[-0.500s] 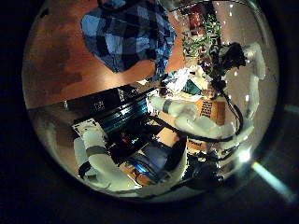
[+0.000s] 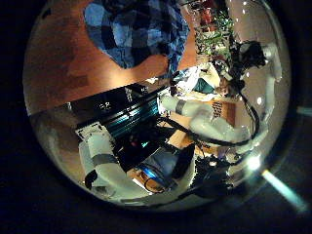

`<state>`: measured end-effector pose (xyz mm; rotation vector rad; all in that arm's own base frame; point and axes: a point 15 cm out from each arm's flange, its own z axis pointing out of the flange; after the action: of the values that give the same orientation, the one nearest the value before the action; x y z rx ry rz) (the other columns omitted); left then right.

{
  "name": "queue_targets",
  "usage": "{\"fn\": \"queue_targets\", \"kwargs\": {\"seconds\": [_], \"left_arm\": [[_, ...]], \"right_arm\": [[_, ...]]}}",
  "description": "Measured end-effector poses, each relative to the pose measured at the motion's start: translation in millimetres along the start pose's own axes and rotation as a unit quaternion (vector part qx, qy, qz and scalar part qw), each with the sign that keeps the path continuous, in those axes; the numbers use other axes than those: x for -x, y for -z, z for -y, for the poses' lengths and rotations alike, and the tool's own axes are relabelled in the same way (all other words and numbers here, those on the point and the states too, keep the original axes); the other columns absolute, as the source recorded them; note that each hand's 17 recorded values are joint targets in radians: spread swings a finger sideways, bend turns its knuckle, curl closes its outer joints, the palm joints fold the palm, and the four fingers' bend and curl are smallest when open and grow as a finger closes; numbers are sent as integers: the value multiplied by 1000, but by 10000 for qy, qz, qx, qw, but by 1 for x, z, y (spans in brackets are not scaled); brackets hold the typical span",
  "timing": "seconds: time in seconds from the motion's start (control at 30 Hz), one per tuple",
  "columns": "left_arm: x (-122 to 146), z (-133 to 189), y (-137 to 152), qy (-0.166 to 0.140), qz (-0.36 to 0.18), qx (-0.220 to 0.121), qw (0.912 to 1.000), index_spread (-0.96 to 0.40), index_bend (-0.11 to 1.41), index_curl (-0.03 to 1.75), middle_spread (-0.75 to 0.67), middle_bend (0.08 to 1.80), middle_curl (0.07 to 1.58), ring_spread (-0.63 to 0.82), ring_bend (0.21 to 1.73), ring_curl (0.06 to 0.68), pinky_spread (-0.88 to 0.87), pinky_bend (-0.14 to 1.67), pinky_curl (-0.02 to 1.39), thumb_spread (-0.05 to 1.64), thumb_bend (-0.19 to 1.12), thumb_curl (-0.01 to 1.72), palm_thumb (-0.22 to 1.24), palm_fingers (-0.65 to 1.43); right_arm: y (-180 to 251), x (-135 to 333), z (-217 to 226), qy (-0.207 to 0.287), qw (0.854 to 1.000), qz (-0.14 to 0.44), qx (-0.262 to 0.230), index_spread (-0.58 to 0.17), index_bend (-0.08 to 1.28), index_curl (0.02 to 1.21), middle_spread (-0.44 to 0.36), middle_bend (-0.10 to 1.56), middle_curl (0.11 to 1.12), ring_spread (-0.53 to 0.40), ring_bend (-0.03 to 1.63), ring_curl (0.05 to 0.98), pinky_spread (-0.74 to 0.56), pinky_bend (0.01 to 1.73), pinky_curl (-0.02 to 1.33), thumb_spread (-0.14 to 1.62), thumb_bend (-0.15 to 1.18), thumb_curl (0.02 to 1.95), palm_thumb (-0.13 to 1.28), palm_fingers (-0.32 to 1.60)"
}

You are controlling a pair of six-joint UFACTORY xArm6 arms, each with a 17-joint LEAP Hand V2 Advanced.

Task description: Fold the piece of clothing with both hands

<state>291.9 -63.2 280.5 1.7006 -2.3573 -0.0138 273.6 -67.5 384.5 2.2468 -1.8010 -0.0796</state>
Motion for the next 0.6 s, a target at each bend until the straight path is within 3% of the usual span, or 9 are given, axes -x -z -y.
{"fn": "queue_targets", "kwargs": {"seconds": [0.13, 0.23, 0.47, 0.6], "left_arm": [[-6, 17, -18, -173, 261, -146, 9994, -107, 229, 342, 246, 180, 308, 515, 421, 217, 526, 188, 303, 1014, -5, 263, 158, 39], [-20, 30, -35, -477, 507, -227, 9973, -108, 217, 351, 233, 180, 306, 522, 418, 216, 529, 188, 299, 1013, -20, 273, 173, 40], [-58, 32, -77, -874, 580, 125, 9944, -75, 177, 351, 215, 185, 307, 526, 432, 220, 535, 191, 297, 998, -27, 282, 165, 32], [-73, 47, -97, -1095, 649, 36, 9919, -92, 185, 354, 180, 186, 309, 520, 434, 220, 535, 190, 294, 993, -26, 287, 174, 41]], "right_arm": [[-2, 1, 0, -255, 9997, 24, 33, -356, 176, 313, 15, 193, 326, 178, 324, 230, 332, 298, 286, 1253, -17, 375, 617, 189], [-1, 2, -2, -406, 9992, 7, 50, -357, 173, 313, 13, 190, 325, 171, 328, 232, 335, 295, 286, 1258, -14, 371, 619, 206], [2, 6, -3, -672, 9977, -25, 25, -350, 174, 314, 13, 195, 328, 166, 329, 236, 341, 280, 286, 1262, -14, 364, 620, 239], [0, 6, -2, -702, 9975, -11, 54, -351, 173, 316, 12, 193, 329, 165, 331, 238, 343, 270, 286, 1265, -16, 360, 618, 246]]}}
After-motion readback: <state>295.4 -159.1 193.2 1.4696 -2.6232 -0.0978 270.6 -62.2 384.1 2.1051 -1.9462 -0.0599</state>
